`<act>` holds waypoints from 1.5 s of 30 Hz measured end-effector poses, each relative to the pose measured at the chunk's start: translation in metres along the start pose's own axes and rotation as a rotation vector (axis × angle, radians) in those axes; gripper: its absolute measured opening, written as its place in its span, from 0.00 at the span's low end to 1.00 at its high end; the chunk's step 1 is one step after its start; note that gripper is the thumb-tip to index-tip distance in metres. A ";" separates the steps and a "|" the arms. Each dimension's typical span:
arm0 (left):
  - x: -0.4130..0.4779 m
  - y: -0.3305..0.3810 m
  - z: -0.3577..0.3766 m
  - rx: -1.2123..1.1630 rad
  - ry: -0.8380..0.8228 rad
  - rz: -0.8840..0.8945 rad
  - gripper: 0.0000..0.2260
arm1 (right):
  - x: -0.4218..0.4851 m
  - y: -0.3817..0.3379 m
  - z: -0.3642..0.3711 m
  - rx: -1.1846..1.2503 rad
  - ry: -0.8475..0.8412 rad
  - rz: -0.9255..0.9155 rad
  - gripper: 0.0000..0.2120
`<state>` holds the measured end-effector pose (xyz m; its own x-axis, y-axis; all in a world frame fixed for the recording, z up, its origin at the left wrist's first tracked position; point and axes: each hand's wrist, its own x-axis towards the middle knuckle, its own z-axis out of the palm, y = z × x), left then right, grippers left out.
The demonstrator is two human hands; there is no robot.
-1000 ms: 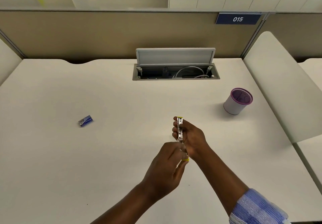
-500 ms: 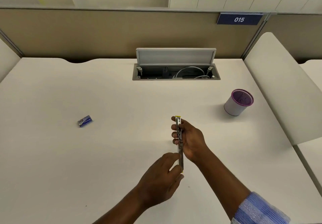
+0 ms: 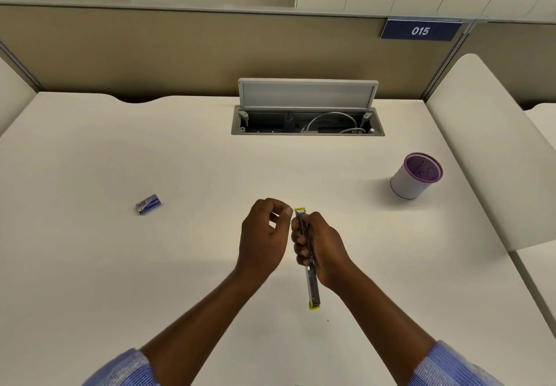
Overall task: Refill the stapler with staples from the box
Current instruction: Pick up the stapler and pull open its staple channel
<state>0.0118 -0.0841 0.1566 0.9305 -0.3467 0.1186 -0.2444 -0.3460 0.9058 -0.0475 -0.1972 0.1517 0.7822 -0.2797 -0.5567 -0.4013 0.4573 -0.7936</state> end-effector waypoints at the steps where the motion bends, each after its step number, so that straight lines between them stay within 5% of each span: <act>1: 0.003 0.001 0.001 -0.012 -0.016 -0.036 0.04 | -0.001 0.000 0.001 -0.006 0.002 0.006 0.14; 7: 0.008 0.005 0.009 -0.072 -0.081 -0.218 0.06 | -0.001 0.000 0.001 0.008 0.017 0.050 0.13; 17: 0.007 0.002 0.006 -0.100 -0.104 -0.252 0.04 | -0.001 -0.001 0.000 0.053 -0.043 0.076 0.13; 28: -0.025 -0.009 -0.003 0.232 -0.108 0.324 0.10 | 0.002 -0.001 -0.002 0.076 -0.041 0.067 0.10; 33: -0.033 -0.007 -0.004 0.401 -0.136 0.419 0.13 | 0.004 0.005 -0.002 -0.009 -0.015 0.070 0.12; 45: -0.047 -0.009 -0.005 0.379 -0.198 0.403 0.10 | -0.003 0.008 -0.009 -0.082 -0.058 0.085 0.09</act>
<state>-0.0279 -0.0603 0.1446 0.6842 -0.6591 0.3121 -0.6827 -0.4282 0.5921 -0.0570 -0.2002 0.1446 0.7692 -0.1926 -0.6093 -0.5029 0.4056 -0.7632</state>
